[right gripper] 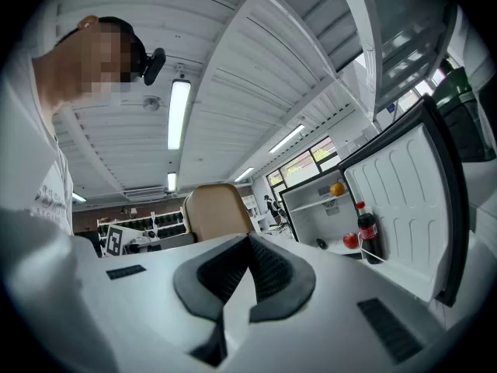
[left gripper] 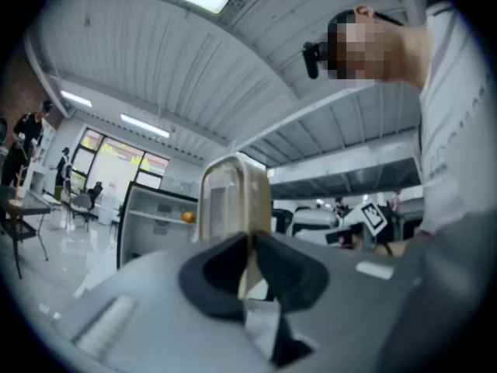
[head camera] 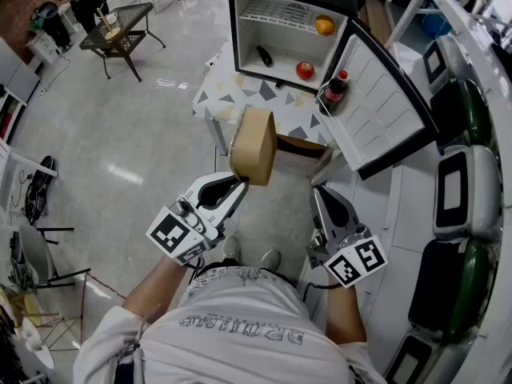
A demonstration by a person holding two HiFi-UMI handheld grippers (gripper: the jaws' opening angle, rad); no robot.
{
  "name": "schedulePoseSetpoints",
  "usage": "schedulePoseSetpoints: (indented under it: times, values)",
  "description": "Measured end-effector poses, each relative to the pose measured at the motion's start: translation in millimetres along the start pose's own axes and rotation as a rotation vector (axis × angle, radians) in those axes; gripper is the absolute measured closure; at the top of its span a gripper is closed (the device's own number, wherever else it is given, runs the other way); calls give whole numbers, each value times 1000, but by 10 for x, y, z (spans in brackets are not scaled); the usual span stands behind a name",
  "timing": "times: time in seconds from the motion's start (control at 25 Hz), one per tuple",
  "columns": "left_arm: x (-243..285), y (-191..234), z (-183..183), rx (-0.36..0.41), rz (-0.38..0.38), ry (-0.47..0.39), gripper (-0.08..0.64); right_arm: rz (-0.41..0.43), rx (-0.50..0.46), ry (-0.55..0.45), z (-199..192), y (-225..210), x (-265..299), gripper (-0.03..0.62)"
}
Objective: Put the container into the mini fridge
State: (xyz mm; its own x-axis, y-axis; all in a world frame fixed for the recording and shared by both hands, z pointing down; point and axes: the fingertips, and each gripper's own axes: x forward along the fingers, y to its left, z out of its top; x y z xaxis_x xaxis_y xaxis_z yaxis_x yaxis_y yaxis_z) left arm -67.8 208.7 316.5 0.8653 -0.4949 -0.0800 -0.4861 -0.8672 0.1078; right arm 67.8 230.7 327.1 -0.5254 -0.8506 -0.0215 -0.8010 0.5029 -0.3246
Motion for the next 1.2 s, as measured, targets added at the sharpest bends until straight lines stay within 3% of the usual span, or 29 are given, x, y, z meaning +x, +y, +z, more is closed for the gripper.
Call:
schedulePoseSetpoints:
  times: [1.2]
  values:
    - [274, -129, -143, 8, 78, -5, 515, 56, 6, -13, 109, -343, -64, 592]
